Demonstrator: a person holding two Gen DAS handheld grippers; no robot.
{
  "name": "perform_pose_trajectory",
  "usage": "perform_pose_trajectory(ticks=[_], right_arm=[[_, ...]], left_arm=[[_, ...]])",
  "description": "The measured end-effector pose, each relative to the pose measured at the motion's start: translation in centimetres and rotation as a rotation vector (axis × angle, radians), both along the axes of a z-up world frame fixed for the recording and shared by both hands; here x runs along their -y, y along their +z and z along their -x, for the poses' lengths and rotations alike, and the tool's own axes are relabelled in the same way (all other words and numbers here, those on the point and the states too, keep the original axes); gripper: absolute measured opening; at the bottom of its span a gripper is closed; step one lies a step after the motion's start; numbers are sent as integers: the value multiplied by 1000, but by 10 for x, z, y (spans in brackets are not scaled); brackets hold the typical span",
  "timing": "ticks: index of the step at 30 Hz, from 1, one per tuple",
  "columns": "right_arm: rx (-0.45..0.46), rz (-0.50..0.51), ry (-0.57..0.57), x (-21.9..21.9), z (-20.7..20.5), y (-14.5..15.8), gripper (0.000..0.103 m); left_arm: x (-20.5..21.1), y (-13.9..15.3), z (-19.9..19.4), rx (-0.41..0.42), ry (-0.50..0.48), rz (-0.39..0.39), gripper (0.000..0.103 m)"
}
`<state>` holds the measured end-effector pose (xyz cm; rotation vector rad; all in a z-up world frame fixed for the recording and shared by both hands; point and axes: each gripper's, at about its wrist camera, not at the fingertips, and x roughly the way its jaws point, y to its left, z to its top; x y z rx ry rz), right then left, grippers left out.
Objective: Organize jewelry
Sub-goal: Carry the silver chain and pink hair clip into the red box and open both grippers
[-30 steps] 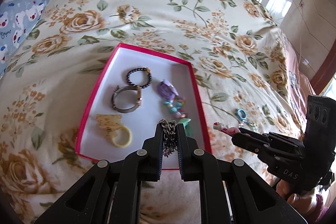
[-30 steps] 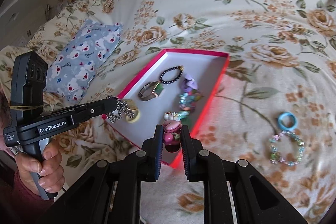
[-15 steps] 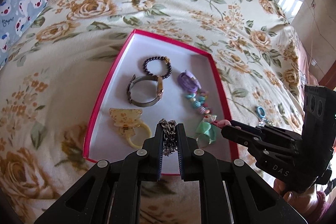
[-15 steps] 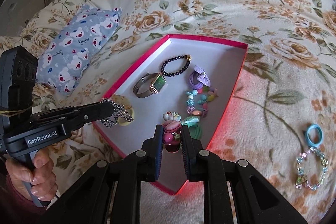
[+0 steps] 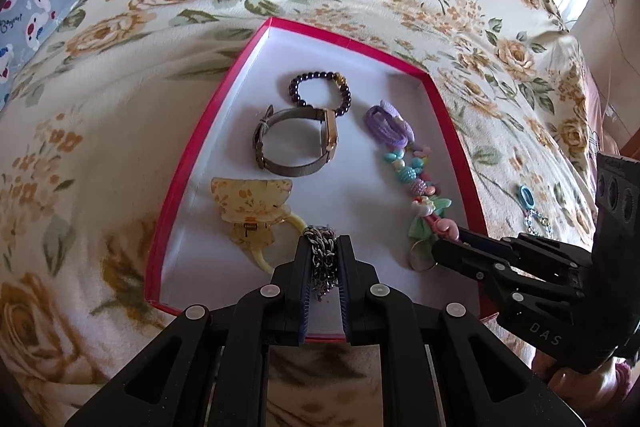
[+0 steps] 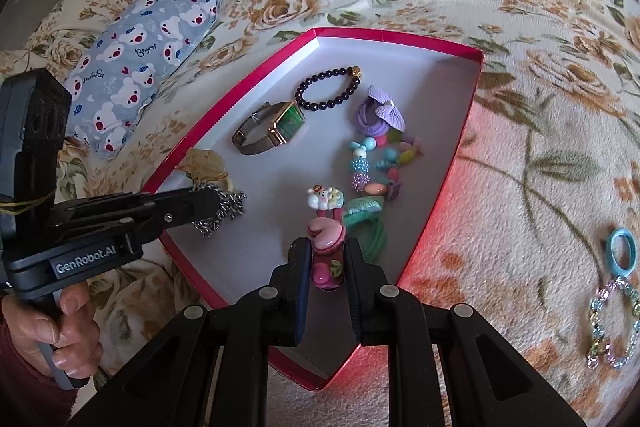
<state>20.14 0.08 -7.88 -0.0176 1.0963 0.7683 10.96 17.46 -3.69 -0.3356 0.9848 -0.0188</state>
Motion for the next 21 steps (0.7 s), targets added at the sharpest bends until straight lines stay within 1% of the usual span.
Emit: perform_pose_trajectory(ticks=[5, 10, 12, 15, 21], right_arm=[[-5, -6, 0, -1, -1, -1, 17], [-5, -8, -2, 0, 0, -2, 17], [-6, -10, -3, 0, 0, -2, 18], [-8, -13, -4, 0, 0, -2, 17], [-18, -21, -7, 0, -1, -1, 18]], left_arm=[[1, -4, -2, -8, 0, -3, 11], [5, -4, -1, -12, -7, -22, 11], [6, -5, -1, -17, -10, -22, 15], [7, -4, -1, -18, -12, -24, 17], [8, -3, 0, -19, -8, -30, 18]])
